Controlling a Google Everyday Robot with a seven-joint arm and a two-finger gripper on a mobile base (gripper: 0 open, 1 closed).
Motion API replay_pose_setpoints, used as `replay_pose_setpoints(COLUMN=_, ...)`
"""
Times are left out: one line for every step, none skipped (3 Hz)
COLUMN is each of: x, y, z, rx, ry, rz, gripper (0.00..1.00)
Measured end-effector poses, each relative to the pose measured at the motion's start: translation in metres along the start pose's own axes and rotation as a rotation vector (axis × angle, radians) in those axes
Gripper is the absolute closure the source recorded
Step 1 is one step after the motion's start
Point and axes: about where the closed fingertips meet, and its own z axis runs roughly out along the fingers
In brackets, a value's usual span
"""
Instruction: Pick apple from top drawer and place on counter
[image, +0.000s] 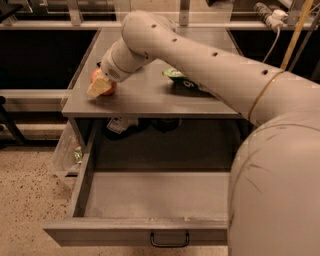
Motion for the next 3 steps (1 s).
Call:
replay_pose_setpoints(x=0.002, y=0.001, z=0.017, rx=-0.062, ry=0.020, rz=0.001, gripper=0.00)
replay_pose_setpoints(x=0.008, y=-0.001, z=0.023, rx=-0.103, ry=0.025, rz=0.015, gripper=0.00)
replay_pose_setpoints(x=0.013, y=-0.003, z=0.019, rx=-0.133, ry=0.013, rz=0.027, gripper=0.00)
